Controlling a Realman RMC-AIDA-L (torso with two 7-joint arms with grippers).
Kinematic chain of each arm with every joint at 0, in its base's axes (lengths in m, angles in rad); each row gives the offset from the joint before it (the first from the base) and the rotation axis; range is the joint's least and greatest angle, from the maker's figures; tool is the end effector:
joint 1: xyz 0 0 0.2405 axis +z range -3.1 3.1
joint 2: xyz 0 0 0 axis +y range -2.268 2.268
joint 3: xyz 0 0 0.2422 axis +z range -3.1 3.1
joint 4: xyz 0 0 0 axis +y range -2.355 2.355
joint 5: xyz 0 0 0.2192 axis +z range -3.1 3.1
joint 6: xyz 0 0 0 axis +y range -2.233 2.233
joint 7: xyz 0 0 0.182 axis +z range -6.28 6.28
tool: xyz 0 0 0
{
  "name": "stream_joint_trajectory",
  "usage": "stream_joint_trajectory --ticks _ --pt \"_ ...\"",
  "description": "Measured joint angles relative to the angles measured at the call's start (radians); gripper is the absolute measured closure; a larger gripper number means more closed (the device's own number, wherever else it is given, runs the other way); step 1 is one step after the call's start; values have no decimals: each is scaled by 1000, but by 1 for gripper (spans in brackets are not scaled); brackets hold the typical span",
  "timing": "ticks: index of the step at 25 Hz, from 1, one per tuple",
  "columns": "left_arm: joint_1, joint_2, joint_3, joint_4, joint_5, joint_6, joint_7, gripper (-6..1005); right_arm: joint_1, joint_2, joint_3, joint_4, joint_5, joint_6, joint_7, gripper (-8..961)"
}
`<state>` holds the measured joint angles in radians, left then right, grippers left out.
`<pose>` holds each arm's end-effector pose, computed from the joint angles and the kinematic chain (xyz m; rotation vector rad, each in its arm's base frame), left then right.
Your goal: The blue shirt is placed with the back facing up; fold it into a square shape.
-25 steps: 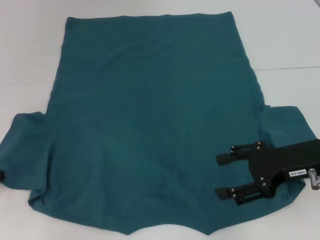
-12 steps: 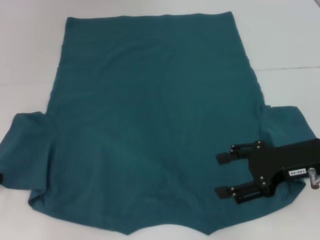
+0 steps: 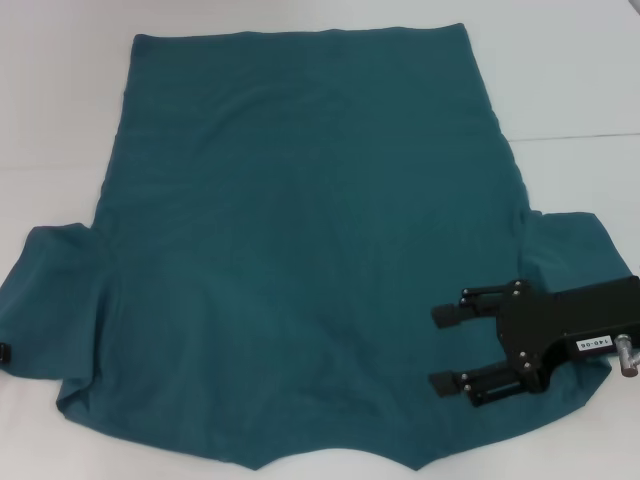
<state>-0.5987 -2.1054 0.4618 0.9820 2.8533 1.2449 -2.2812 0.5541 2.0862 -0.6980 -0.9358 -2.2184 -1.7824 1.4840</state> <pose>-0.3629 0.3757 0.0568 -1.9595 -1.4549 0.1103 0.2257 0.3295 0.0009 -2.9655 0.4428 0.4233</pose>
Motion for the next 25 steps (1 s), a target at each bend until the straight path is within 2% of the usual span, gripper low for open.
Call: stream_joint_trajectory --ticks 5,16,20,22,25 --pt "-1 -3 8 -1 0 0 1 562 1 0 0 0 0 0 0 70" --pt "-3 -6 11 -8 -2 -2 2 912 3 0 0 0 0 5 -4 69" --pt "-3 -7 11 17 -7 17 4 911 3 0 0 0 0 6 -3 69" --pt "-3 -17 11 47 -8 24 4 910 3 0 0 2 0 10 -3 69" --pt "-2 -20 11 59 -9 25 4 909 3 0 0 6 0 13 -4 69"
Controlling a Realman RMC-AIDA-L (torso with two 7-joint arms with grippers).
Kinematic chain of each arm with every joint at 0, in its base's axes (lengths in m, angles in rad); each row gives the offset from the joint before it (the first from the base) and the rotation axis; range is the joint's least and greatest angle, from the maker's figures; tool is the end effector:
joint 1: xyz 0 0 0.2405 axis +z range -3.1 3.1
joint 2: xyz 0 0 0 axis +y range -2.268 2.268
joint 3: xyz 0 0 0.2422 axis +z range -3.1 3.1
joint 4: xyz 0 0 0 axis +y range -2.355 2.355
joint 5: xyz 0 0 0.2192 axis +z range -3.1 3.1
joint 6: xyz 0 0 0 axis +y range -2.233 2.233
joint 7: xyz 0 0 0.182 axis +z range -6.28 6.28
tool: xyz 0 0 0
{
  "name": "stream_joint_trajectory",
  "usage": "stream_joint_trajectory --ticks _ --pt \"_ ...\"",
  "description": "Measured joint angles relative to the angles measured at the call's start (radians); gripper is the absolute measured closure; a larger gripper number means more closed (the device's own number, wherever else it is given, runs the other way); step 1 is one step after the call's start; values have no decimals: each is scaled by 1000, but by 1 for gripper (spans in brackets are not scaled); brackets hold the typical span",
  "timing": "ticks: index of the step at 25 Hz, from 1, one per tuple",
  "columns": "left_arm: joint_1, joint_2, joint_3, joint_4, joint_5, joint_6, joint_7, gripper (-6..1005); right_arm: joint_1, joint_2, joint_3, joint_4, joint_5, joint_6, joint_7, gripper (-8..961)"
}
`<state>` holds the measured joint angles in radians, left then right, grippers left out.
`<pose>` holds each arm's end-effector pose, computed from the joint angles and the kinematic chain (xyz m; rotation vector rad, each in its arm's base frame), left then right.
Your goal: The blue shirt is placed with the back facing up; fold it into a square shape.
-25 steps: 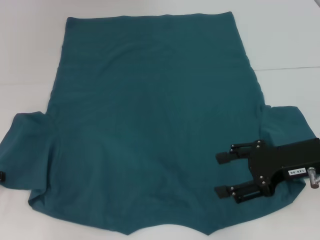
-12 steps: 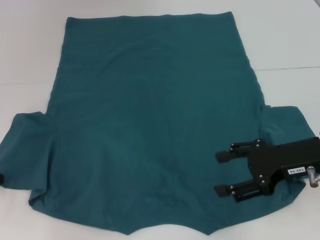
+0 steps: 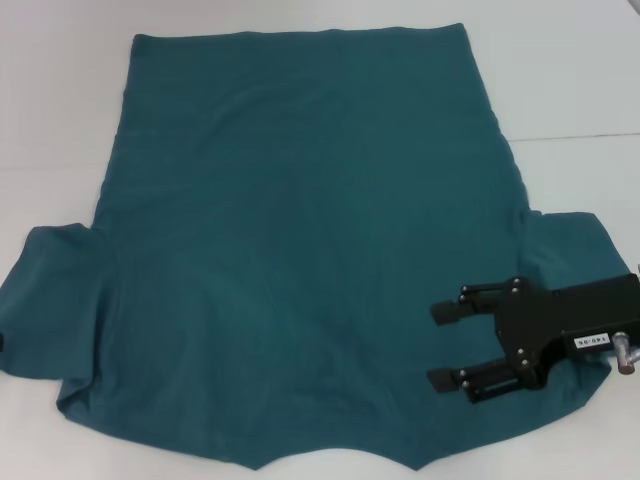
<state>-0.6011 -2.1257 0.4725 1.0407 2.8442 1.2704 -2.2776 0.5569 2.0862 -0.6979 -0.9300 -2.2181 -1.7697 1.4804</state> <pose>-0.3510 0.3793 0.0596 -1.9785 -1.4180 0.0966 0.2260 0.3317 0.0001 -2.9572 0.4407 0.4212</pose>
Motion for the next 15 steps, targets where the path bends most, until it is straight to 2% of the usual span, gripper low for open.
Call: stream_joint_trajectory --ticks 9,15 --pt "6 2 11 9 9 20 -2 907 1 0 0 5 -1 7 0 69" --pt "30 -18 0 71 7 8 -8 905 3 0 0 5 -1 9 0 68"
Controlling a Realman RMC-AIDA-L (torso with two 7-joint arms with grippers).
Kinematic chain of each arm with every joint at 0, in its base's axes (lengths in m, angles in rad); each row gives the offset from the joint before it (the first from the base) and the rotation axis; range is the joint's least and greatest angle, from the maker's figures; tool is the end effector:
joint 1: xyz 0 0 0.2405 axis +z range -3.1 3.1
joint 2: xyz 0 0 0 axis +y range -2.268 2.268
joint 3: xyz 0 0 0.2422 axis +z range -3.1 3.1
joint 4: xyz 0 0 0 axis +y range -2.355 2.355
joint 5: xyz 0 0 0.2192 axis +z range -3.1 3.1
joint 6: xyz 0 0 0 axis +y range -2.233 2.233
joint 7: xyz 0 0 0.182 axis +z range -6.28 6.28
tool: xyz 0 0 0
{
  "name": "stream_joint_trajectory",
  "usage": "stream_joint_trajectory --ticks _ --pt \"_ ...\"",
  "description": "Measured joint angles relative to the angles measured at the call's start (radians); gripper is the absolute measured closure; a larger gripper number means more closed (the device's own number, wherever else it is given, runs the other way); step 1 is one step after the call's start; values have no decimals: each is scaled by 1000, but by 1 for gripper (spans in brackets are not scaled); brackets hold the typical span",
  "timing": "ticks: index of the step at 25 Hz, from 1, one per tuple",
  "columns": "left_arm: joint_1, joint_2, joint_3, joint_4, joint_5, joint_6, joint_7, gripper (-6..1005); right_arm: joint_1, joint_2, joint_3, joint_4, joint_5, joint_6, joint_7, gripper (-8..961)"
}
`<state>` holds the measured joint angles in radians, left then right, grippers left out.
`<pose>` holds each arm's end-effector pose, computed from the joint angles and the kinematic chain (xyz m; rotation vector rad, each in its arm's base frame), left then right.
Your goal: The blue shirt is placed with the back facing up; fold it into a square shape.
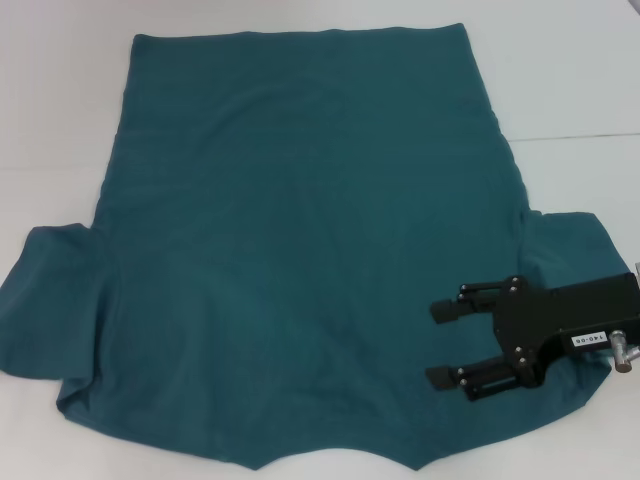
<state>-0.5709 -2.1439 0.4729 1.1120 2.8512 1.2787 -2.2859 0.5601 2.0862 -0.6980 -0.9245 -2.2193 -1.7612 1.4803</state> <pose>-0.3549 0.3725 0.0705 -1.9354 -1.4075 0.1029 0.2261 0.3332 -0.0009 -2.9533 0.4432 0.4190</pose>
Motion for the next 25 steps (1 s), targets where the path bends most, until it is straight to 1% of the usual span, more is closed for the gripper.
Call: stream_joint_trajectory --ticks 1,7,12,17,25 --pt "1 0 0 1 1 -1 0 905 1 0 0 0 0 0 0 68" --pt "5 4 0 -7 4 -14 0 690 3 0 -2 1 0 0 0 68" --pt "5 13 0 -39 4 -20 0 504 3 0 -3 1 0 0 0 68" --pt "5 13 5 -52 5 -36 1 362 3 0 -3 1 0 0 0 68" --pt "5 10 9 -52 5 -46 2 361 3 0 -3 1 0 0 1 68"
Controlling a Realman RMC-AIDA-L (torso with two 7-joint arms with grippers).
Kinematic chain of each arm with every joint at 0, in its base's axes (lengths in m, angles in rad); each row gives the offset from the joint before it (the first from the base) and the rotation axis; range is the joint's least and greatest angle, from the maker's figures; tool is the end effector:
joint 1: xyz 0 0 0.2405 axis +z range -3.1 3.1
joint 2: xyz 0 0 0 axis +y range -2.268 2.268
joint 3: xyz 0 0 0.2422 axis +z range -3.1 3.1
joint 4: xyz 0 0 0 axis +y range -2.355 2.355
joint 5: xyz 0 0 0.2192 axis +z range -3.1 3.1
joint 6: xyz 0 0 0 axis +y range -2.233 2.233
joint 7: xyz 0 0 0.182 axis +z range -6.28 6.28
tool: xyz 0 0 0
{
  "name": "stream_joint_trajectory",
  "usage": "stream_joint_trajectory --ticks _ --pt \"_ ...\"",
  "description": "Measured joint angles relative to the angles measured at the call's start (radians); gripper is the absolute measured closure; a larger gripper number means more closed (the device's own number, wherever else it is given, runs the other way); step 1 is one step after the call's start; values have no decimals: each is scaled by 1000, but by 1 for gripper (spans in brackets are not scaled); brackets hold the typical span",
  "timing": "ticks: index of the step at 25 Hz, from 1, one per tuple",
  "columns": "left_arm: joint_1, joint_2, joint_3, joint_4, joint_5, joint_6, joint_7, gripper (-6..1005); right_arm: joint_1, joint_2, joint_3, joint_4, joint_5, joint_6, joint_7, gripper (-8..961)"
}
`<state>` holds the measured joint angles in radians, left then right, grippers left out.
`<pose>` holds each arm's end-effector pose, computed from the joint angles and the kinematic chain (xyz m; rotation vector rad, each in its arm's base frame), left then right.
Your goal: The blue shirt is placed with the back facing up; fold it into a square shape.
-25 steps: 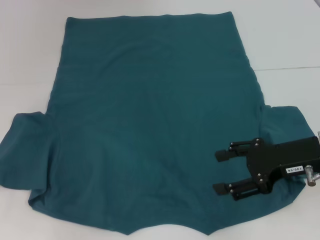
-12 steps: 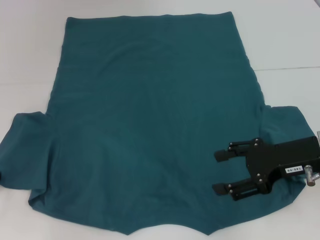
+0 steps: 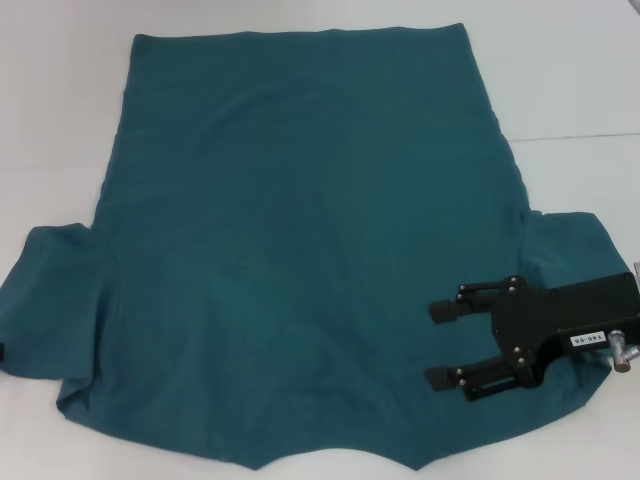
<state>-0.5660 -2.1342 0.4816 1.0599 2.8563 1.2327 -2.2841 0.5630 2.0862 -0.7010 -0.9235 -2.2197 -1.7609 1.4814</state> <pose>-0.3646 0.3720 0.0648 -1.9238 -1.4155 0.1219 0.2251 0.3335 -0.0015 -2.9572 0.4403 0.4172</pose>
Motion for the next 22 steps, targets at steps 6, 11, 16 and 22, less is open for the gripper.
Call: stream_joint_trajectory --ticks 6,11,16,22 --pt "0 1 -1 0 0 -2 0 367 -1 1 0 0 0 0 -1 69" --pt "3 -1 0 -16 0 -14 0 396 -1 1 0 0 0 0 -1 68" --pt "3 0 0 -24 0 -18 1 424 -1 2 0 0 0 -2 4 68" --pt "1 -3 9 -23 0 -10 3 459 0 2 0 0 1 -1 3 69"
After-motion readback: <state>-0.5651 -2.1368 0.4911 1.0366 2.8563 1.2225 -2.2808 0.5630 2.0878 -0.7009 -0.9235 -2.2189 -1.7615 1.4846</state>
